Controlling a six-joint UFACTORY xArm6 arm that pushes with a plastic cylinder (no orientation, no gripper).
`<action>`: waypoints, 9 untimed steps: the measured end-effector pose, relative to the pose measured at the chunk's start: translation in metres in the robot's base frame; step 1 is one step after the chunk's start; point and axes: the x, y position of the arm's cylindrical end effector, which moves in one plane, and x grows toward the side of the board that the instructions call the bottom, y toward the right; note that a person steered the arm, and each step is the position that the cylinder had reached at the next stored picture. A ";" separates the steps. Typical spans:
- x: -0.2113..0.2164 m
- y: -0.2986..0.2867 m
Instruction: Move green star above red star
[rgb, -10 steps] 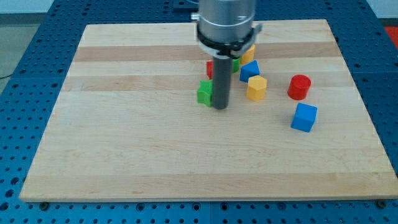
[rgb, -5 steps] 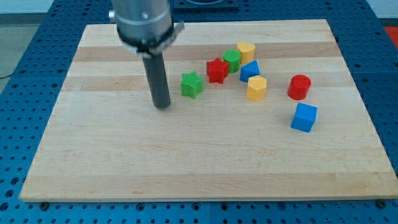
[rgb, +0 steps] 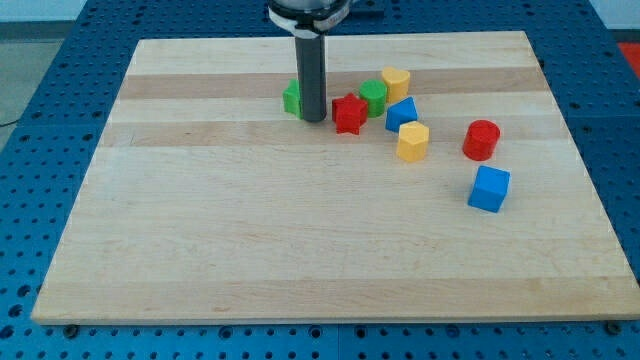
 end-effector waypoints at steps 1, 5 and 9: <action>0.009 -0.020; -0.032 -0.066; -0.024 -0.011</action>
